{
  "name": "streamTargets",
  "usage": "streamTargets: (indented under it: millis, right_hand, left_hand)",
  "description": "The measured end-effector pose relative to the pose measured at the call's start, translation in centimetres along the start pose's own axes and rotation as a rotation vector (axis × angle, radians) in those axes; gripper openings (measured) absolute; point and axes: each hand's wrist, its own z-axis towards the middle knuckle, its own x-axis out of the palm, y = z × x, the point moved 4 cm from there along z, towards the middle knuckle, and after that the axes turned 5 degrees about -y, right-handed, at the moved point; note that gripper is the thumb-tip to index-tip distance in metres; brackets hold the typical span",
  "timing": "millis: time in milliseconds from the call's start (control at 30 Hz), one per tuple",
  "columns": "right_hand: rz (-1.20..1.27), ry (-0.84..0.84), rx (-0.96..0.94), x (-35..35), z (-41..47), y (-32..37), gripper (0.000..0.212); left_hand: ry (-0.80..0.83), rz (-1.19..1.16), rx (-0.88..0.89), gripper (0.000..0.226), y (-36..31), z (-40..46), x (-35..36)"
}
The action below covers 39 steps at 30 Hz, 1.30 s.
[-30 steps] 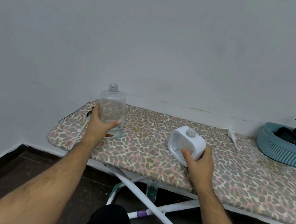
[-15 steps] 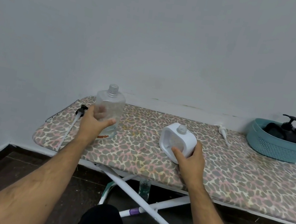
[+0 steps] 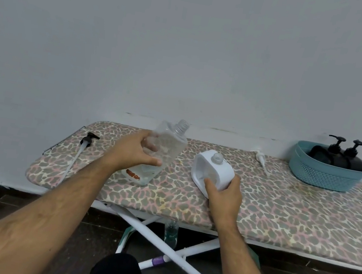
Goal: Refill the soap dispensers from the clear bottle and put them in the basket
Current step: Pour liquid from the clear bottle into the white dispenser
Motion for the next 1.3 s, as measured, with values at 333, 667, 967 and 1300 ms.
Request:
streamTargets:
  millis: [333, 667, 967, 1300]
  right_hand:
    - [0.001, -0.036, -0.035, -0.5, -0.3, 0.7, 0.064]
    - [-0.021, -0.021, -0.051, -0.3, -0.2, 0.5, 0.063]
    - [-0.013, -0.032, -0.061, -0.3, -0.2, 0.4, 0.065]
    - [-0.019, -0.029, -0.059, -0.3, -0.1, 0.4, 0.065]
  left_hand:
    - [0.186, 0.383, 0.166, 0.103, -4.8, 0.6, 2.0]
    - [0.207, 0.515, 0.167, 0.104, -5.9, 1.6, 2.1]
    - [0.215, 0.605, 0.198, 0.102, -7.2, 2.5, 1.2]
    - [0.249, 0.691, 0.198, 0.099, -7.7, 3.1, 1.3]
